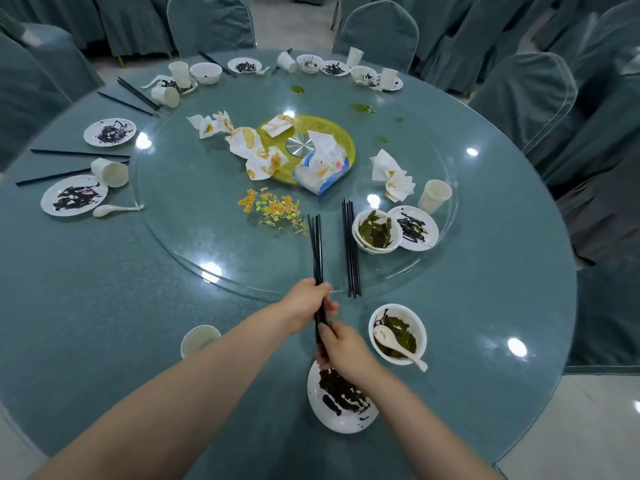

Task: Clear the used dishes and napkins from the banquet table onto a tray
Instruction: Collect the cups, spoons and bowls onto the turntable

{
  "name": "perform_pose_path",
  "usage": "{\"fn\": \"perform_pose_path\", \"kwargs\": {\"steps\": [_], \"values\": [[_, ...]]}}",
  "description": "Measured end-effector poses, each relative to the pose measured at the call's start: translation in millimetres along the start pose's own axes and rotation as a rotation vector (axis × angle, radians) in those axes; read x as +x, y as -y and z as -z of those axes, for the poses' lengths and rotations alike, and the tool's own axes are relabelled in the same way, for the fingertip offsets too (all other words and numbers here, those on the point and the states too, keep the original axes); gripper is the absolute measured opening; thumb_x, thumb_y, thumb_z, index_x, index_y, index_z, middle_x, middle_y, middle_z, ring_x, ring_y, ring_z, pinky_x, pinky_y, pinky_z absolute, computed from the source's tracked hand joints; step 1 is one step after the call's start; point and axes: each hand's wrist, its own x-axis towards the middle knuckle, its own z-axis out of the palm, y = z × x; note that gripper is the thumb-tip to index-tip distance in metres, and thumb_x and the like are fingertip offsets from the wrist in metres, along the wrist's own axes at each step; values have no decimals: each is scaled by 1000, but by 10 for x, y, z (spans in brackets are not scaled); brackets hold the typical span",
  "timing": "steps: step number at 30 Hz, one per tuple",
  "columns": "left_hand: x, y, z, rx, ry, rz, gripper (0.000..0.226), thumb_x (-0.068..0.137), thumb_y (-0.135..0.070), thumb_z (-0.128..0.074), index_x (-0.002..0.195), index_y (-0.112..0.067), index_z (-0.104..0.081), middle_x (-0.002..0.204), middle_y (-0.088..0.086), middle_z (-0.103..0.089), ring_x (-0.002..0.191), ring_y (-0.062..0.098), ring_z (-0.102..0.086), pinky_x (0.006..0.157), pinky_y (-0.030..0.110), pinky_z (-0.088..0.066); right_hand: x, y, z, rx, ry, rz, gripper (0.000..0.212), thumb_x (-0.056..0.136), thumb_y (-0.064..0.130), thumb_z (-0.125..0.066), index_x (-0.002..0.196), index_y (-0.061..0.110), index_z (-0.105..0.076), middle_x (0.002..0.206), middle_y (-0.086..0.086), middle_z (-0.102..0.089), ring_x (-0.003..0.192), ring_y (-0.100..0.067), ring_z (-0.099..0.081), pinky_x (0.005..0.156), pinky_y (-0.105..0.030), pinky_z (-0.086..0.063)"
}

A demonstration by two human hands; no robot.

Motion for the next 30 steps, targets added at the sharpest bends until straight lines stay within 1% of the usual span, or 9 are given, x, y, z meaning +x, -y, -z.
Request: {"fn": "perform_pose_path", "kwargs": {"steps": [3, 7, 9, 11, 13, 17, 20, 23, 30], "values": [[136, -63, 62, 92, -14, -35, 13, 102, -12, -40, 93, -4, -47, 76, 11, -54, 64, 20, -62, 58, 28, -58, 60, 24, 188, -6, -85, 42, 22, 101, 29, -43, 92, 17, -58, 69, -2, -65, 61, -16, -62, 69, -42, -57], [443, -160, 255, 316, -122, -117, 14, 101, -15, -40, 96, -4, -48, 76, 13, -58, 71, 26, -62, 82, 47, -57, 110, -89, 457, 78, -215, 13, 20, 101, 29, -45, 99, 16, -60, 73, -3, -67, 63, -13, -62, 68, -35, -57], [655, -182, 374, 431, -171, -126, 16, 100, -20, -42, 92, -8, -49, 89, 19, -63, 84, 35, -66, 84, 48, -56, 159, -173, 560, 48, -226, -15, 19, 101, 30, -46, 101, 19, -61, 74, 1, -69, 66, -12, -63, 70, -34, -57], [914, -150, 478, 532, -229, -133, 18, 97, -25, -45, 94, -8, -51, 99, 22, -65, 92, 39, -65, 83, 48, -56, 241, -230, 665, -67, -238, -8, 17, 99, 30, -47, 103, 22, -62, 80, 8, -70, 75, -10, -64, 78, -37, -54], [1053, -152, 525, 609, -266, -146, 20, 97, -26, -47, 99, -7, -53, 100, 19, -66, 92, 36, -65, 84, 47, -55, 331, -196, 796, -293, -256, 27, 22, 98, 26, -47, 113, 21, -62, 99, 8, -69, 94, -15, -63, 85, -31, -47], [939, -302, 501, 722, -281, -171, 21, 98, -23, -49, 105, -6, -58, 102, 15, -67, 94, 33, -64, 85, 41, -54, 579, -18, 939, -733, -117, 90, 38, 98, 20, -43, 133, 9, -53, 138, -9, -52, 126, -26, -49, 102, -34, -40], [916, -364, 529, 829, -309, -197, 21, 97, -22, -52, 109, -8, -63, 100, 14, -68, 94, 32, -64, 77, 35, -49, 744, 6, 859, -906, 37, 76, 52, 97, 22, -45, 145, 5, -35, 157, -14, -24, 144, -27, -26, 116, -36, -25], [925, -380, 578, 937, -340, -221, 21, 97, -22, -54, 106, -7, -64, 98, 15, -67, 92, 32, -62, 70, 33, -44, 841, -16, 750, -1034, 35, 85, 63, 96, 26, -47, 150, 5, -23, 161, -15, -9, 147, -28, -15, 119, -38, -17], [968, -321, 670, 976, -395, -195, 21, 96, -22, -56, 106, -3, -58, 104, 17, -65, 97, 34, -60, 75, 36, -45, 897, 31, 557, -1102, 53, 135, 59, 95, 26, -43, 148, 6, -25, 161, -15, -10, 144, -26, -25, 118, -40, -18]]}}
